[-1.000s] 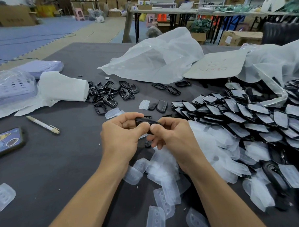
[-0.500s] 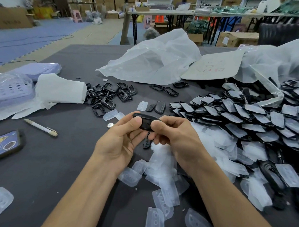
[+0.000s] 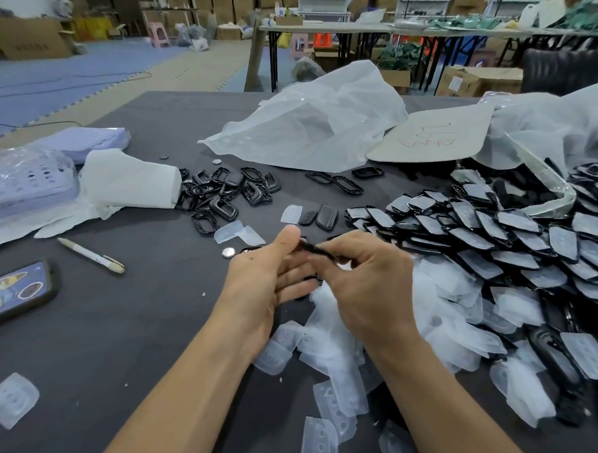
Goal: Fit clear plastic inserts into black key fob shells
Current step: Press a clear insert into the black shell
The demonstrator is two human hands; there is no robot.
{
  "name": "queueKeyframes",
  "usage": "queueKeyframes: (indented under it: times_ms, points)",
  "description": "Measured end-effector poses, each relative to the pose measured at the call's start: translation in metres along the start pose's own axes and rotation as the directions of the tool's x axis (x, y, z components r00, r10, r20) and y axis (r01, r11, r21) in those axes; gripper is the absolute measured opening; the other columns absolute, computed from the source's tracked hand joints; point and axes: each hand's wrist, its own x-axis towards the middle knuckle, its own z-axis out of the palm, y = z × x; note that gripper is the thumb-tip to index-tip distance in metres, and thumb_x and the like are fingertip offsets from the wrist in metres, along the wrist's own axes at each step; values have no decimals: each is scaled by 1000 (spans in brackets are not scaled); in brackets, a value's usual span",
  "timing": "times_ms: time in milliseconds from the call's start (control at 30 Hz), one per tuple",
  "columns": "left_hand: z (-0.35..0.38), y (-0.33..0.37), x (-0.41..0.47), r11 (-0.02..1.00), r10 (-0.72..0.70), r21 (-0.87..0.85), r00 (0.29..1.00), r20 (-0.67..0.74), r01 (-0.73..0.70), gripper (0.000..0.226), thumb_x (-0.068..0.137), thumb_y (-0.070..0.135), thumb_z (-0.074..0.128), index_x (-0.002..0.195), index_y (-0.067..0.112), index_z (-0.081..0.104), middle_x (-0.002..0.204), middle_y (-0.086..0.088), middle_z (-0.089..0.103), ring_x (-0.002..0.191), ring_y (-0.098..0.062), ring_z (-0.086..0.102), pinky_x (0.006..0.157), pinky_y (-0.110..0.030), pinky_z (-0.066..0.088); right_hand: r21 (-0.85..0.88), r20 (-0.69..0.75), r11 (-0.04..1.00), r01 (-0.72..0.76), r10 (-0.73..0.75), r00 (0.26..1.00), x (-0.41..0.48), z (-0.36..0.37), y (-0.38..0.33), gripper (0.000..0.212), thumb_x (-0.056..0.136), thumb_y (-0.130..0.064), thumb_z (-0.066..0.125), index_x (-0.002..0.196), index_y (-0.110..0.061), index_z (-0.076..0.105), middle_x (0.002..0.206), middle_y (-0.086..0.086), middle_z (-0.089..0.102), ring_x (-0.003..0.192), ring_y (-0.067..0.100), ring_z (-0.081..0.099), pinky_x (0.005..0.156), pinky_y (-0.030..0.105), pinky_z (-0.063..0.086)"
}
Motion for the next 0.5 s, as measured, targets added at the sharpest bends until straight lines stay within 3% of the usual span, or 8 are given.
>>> queueKeyframes:
  times_ms: [67,200,300,400,433,500]
  points:
    - [0,-2,0,999,22,43,999,-39,-21,30,78,39,82,83,9,81,86,-9,78,69,-16,73,61,-26,60,-146,61,984,104,-96,993,-3,4,-3,12,76,-19,90,87,-18,83,81,-9,73,75,11,65,72,35,57]
    - [-7,-3,2,995,54,95,989,-141,-41,5,87,4,77,83,4,80,83,-14,74,73,-23,65,58,-25,59,-244,123,948,205,-180,976,-7,6,-10,18,72,-21,90,89,-24,83,87,-11,75,88,7,57,77,39,55]
    - [-9,-1,3,992,71,114,976,-206,-48,28,88,-6,69,67,9,80,75,-11,77,62,-18,69,48,-21,55,-137,242,989,52,-18,970,-7,3,-11,31,72,-24,90,101,-31,82,101,-14,76,100,3,64,94,33,53]
    - [-9,1,5,991,80,120,972,-221,-54,23,91,-10,64,78,3,78,73,-15,77,55,-19,72,45,-23,55,-66,239,995,-73,87,967,-5,2,-11,29,78,-27,84,104,-37,80,96,-24,70,102,-3,61,92,13,47]
    - [-8,2,5,991,82,119,972,-220,-57,19,92,-11,63,83,0,76,75,-17,78,56,-21,73,46,-24,56,-74,203,992,-104,117,972,-3,0,-10,26,82,-27,80,105,-37,80,95,-22,70,99,-1,61,90,14,47]
    - [-8,1,6,988,97,140,971,-218,-67,19,92,-12,63,84,0,75,78,-17,78,61,-21,75,49,-25,58,-177,103,971,-161,181,978,2,-6,-3,24,89,-23,72,110,-33,79,95,-10,71,96,7,62,94,28,50]
